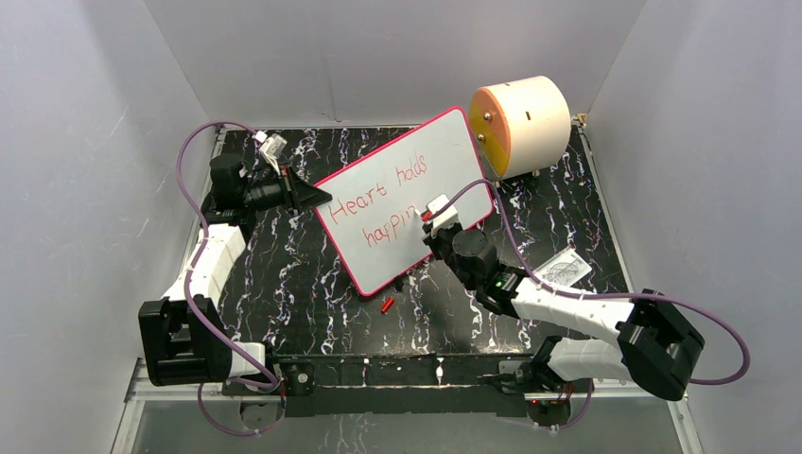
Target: Write a sentence on the whiteboard
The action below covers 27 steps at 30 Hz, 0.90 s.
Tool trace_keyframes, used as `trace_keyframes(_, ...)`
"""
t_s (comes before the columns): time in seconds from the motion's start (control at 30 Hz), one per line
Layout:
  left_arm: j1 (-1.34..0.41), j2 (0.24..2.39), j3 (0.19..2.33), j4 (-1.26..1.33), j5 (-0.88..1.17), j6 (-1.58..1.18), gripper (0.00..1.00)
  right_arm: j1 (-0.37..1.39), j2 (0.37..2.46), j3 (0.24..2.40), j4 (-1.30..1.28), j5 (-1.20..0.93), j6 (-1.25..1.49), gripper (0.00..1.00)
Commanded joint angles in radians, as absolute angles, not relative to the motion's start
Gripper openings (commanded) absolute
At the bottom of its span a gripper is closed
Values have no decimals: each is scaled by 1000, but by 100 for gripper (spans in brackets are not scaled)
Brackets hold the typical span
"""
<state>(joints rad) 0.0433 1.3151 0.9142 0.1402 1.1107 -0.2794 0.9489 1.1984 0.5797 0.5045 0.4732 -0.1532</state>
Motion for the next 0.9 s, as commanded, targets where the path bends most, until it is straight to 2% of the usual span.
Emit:
trace_keyframes(0.0, 33, 1321, 923, 78, 1138, -244, 0, 942, 1182, 611, 444, 469, -122, 0)
trace_keyframes(0.23, 33, 1324, 924, 78, 1139, -244, 0, 944, 1159, 611, 419, 475, -114, 0)
trace_keyframes(0.57, 33, 1322, 924, 78, 1132, -244, 0, 941, 1110, 591, 521, 502, -136, 0)
trace_keyframes(0.87, 33, 1326, 923, 77, 1134, -242, 0, 893, 1108, 583, 541, 445, -117, 0)
